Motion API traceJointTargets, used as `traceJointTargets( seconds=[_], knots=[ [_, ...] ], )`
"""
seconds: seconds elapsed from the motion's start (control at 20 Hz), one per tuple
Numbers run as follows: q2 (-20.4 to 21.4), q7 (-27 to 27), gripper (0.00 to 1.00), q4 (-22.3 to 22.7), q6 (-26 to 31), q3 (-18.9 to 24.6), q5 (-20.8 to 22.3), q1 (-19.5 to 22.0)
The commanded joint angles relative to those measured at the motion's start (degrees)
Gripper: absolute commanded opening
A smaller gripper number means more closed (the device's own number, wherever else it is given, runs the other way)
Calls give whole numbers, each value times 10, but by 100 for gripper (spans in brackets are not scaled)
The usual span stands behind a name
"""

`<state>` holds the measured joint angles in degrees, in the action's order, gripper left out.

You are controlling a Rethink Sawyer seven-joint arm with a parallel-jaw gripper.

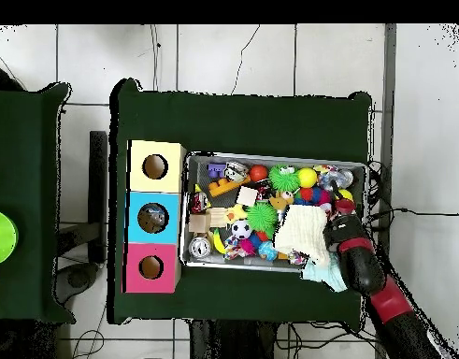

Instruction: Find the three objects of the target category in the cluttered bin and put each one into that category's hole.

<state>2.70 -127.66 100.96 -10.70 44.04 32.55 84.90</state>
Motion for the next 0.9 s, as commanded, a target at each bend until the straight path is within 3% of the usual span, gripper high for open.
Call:
traceJointTargets(
  seconds=[0.05,0.35,0.9],
  knots=[
    [-117,29,100,-173,66,84,73,9],
    [-137,47,100,-202,97,105,98,12],
    [-134,40,100,-202,110,113,107,16]
  ],
)
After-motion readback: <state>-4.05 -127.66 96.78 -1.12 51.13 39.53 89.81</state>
